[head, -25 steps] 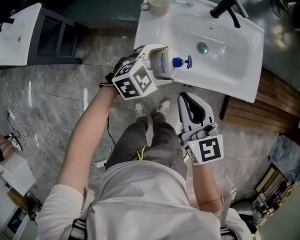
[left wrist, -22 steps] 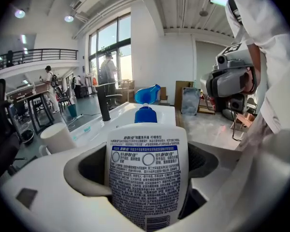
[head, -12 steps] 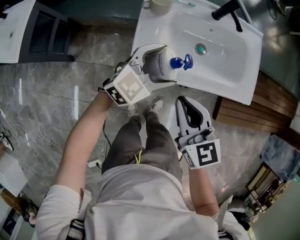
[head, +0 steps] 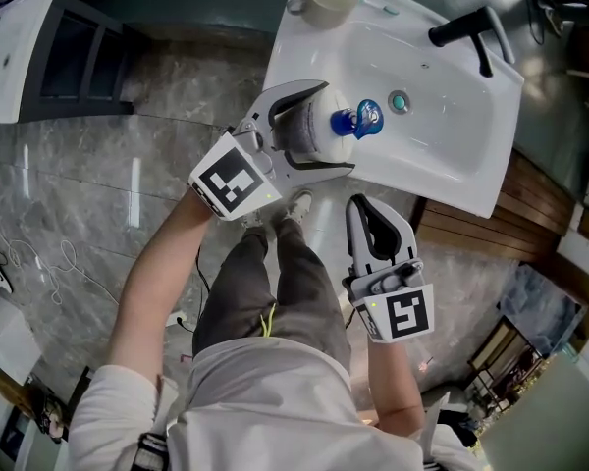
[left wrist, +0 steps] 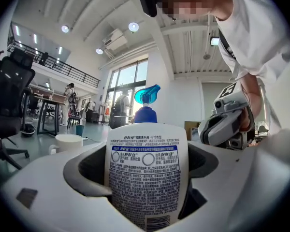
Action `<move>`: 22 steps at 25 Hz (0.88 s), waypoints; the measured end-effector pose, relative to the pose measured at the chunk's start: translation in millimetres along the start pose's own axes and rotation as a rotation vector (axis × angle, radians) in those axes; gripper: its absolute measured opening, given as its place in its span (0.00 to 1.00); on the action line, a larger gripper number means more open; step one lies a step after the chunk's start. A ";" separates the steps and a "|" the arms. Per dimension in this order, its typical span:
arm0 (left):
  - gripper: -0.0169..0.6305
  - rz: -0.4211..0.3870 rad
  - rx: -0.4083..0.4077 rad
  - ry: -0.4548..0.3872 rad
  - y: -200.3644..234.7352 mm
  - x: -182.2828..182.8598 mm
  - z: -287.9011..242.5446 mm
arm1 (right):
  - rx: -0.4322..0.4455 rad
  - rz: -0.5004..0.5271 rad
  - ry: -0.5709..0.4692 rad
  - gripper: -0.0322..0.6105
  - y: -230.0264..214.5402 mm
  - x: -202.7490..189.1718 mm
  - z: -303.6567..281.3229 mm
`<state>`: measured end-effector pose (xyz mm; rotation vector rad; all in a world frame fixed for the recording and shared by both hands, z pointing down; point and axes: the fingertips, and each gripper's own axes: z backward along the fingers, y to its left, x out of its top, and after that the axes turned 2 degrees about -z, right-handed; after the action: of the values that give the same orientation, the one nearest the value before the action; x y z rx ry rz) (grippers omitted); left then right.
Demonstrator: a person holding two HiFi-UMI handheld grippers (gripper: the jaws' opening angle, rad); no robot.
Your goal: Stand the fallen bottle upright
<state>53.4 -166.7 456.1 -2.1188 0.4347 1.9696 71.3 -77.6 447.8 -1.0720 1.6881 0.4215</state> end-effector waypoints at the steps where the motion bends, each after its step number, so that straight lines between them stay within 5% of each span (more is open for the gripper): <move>1: 0.77 0.003 -0.009 -0.021 1.7 1.3 1.5 | -0.003 0.003 -0.001 0.11 -0.6 -0.1 -4.1; 22: 0.77 0.024 -0.242 -0.147 5.7 -24.1 18.1 | -0.057 -0.026 -0.004 0.11 -4.0 -14.6 -42.8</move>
<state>33.0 -164.0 478.9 -2.0899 0.2058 2.2748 50.7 -103.8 478.5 -1.1330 1.6658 0.4573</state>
